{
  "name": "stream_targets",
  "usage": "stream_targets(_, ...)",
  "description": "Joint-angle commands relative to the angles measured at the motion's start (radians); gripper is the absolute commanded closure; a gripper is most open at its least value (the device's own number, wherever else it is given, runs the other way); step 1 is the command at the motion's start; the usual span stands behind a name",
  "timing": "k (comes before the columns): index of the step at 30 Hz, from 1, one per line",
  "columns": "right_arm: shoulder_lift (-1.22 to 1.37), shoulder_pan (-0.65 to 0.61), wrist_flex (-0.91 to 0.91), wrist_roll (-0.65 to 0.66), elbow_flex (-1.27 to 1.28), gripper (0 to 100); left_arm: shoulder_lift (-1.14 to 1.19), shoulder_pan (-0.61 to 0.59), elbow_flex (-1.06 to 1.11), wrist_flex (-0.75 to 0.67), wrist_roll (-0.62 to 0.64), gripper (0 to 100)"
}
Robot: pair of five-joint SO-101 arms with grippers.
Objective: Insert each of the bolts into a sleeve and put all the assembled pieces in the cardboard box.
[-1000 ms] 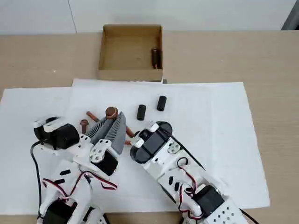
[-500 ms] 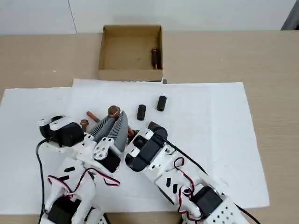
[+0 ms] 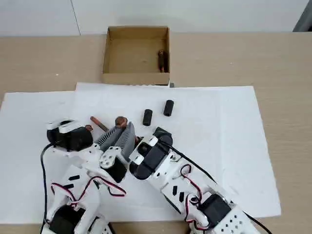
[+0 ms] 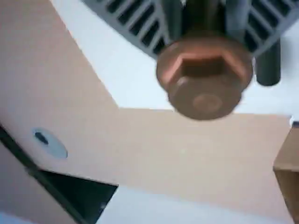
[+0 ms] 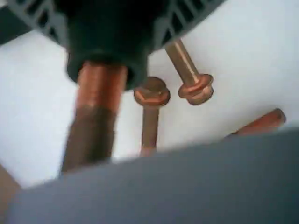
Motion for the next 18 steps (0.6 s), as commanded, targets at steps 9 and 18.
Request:
stream_targets(9,-0.012,-0.002,-0.031,0.006,-0.071,99.6,-0.008,0.132,-0.002,0.227,-0.081,99)
stream_targets(18,-0.012,-0.002,-0.031,0.006,-0.069,99.6,-0.008,0.123,0.005,0.256,-0.170,99)
